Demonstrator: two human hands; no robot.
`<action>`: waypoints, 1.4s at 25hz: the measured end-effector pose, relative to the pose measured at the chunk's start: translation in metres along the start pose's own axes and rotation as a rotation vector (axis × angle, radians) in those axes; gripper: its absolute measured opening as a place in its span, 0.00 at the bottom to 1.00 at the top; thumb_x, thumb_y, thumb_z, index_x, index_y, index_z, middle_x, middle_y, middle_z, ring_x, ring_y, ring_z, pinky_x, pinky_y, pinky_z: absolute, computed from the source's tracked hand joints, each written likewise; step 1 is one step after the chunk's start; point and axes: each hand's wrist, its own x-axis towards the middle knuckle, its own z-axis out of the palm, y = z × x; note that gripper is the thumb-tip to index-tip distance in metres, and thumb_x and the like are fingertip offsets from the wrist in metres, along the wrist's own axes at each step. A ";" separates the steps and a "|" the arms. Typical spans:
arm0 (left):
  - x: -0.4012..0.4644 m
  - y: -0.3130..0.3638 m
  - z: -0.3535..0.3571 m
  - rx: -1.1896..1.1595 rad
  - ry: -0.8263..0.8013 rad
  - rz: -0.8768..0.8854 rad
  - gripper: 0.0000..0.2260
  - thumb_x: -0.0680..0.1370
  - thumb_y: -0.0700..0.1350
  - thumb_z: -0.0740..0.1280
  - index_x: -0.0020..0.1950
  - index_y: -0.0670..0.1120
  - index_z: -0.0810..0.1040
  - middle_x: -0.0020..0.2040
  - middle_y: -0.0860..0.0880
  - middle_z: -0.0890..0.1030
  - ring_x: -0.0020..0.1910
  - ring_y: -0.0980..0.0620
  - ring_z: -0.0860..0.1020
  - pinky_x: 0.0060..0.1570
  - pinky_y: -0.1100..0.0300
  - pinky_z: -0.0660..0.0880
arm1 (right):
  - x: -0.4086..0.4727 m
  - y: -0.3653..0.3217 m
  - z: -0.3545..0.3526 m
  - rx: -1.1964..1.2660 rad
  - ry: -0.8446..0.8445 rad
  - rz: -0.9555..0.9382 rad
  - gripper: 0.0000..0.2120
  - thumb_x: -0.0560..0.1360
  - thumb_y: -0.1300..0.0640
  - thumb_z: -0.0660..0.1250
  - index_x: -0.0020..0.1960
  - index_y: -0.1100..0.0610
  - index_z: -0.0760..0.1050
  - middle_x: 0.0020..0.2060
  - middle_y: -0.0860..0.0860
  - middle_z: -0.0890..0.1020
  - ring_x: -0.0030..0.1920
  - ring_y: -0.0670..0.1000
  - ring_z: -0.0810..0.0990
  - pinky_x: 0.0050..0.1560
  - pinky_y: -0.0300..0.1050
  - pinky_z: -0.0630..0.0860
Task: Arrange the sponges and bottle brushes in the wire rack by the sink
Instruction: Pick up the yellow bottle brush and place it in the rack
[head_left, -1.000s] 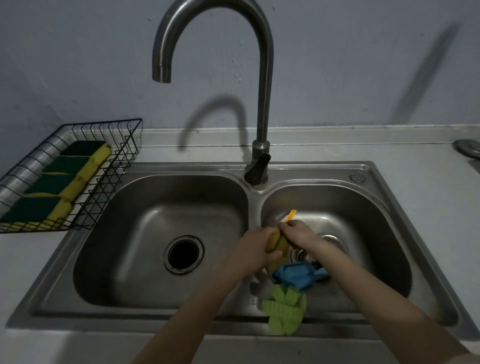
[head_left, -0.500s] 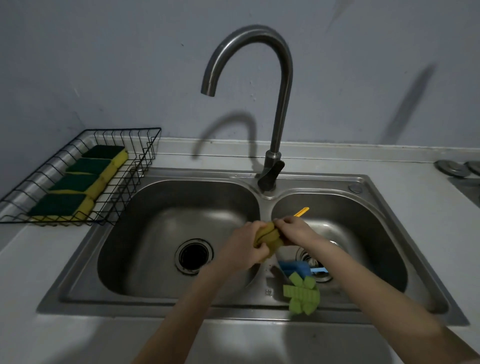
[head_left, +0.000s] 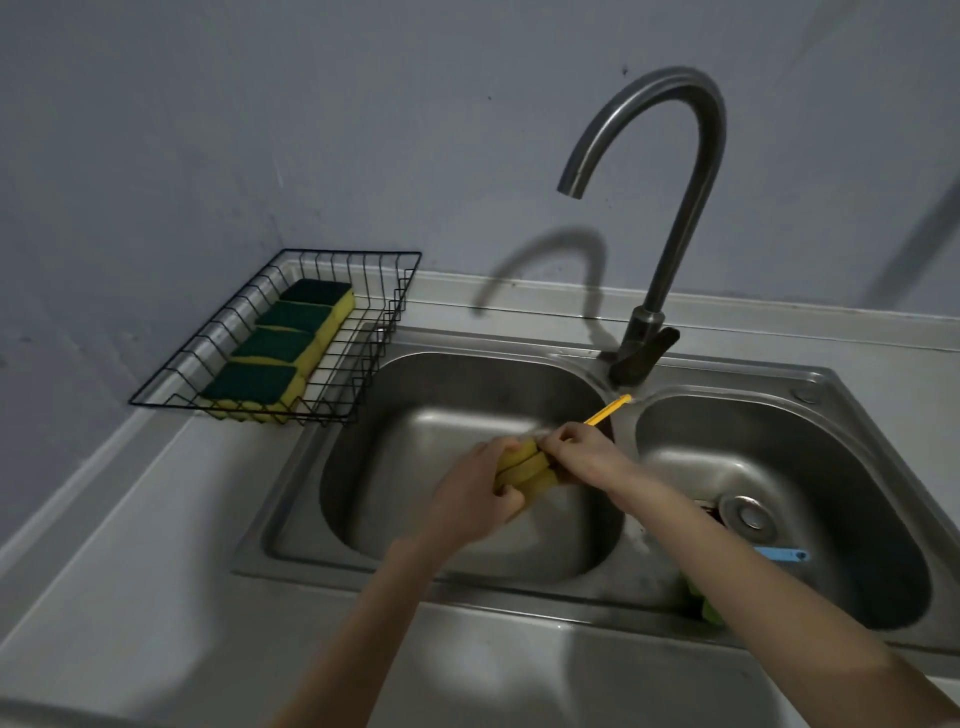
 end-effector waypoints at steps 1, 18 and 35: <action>-0.003 -0.007 -0.007 0.001 0.000 -0.007 0.27 0.65 0.45 0.60 0.64 0.44 0.68 0.60 0.40 0.75 0.58 0.43 0.74 0.54 0.58 0.68 | 0.000 -0.006 0.008 -0.004 -0.004 -0.013 0.11 0.74 0.52 0.64 0.34 0.52 0.70 0.33 0.49 0.75 0.45 0.53 0.77 0.55 0.50 0.77; 0.006 -0.054 -0.126 -0.107 0.292 0.113 0.20 0.71 0.39 0.68 0.61 0.41 0.68 0.58 0.41 0.75 0.55 0.44 0.76 0.56 0.51 0.75 | 0.005 -0.141 0.066 0.320 0.160 -0.270 0.06 0.77 0.56 0.61 0.42 0.55 0.66 0.36 0.54 0.76 0.35 0.51 0.75 0.42 0.46 0.77; 0.109 -0.121 -0.231 0.007 0.171 0.025 0.19 0.74 0.37 0.63 0.65 0.45 0.66 0.65 0.43 0.72 0.61 0.47 0.73 0.52 0.60 0.70 | 0.102 -0.230 0.101 0.444 0.107 -0.248 0.08 0.80 0.58 0.55 0.50 0.61 0.71 0.35 0.51 0.77 0.35 0.47 0.77 0.38 0.40 0.76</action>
